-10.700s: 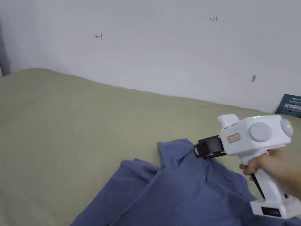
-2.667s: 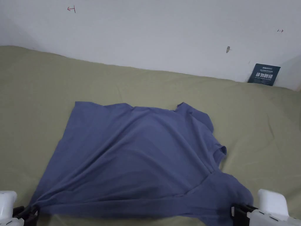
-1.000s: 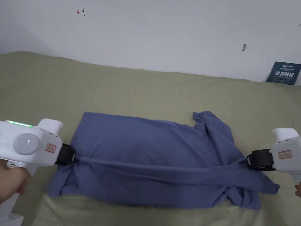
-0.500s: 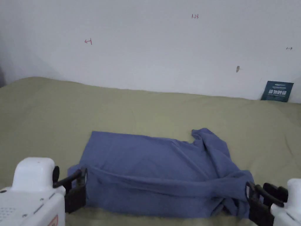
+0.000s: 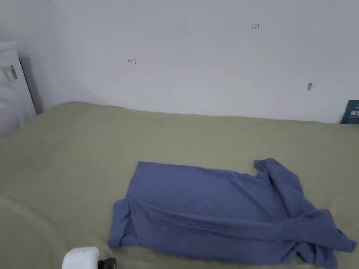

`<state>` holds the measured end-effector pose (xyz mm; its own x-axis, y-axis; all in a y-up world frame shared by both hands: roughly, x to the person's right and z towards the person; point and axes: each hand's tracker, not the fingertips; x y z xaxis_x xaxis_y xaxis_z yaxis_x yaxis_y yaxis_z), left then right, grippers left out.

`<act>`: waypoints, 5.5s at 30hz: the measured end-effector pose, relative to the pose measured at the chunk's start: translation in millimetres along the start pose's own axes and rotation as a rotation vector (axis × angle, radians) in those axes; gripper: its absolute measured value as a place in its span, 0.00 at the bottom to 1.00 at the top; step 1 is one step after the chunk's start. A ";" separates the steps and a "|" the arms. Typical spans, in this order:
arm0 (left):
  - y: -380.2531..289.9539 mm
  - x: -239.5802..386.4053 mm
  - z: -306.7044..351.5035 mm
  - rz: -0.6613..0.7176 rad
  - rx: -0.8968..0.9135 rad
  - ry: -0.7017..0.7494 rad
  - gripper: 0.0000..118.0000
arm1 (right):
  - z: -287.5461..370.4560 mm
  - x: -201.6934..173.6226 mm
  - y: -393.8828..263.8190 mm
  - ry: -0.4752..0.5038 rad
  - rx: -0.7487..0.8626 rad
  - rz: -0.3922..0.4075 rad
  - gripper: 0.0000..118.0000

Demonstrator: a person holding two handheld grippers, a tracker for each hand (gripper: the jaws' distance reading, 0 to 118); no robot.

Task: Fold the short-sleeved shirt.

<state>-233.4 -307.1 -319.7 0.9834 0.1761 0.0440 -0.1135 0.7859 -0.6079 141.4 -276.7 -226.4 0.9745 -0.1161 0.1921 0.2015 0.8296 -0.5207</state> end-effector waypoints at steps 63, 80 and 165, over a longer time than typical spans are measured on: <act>66.9 -48.7 -20.7 -0.102 -0.203 -0.175 0.06 | -41.1 110.7 78.3 0.068 -0.342 -0.031 0.11; -30.1 -62.2 58.9 -0.076 -0.431 -0.168 0.06 | 34.4 129.1 -7.8 -0.037 -0.533 -0.065 0.11; 126.3 21.9 -194.7 -0.215 -0.525 -0.137 0.03 | -251.1 145.8 131.7 0.041 -0.802 -0.038 0.75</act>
<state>-198.6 -319.4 -549.8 0.9454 0.1472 0.2909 0.2066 0.4197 -0.8838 334.9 -321.5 -475.8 0.9653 -0.1690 0.1993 0.2293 0.1817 -0.9562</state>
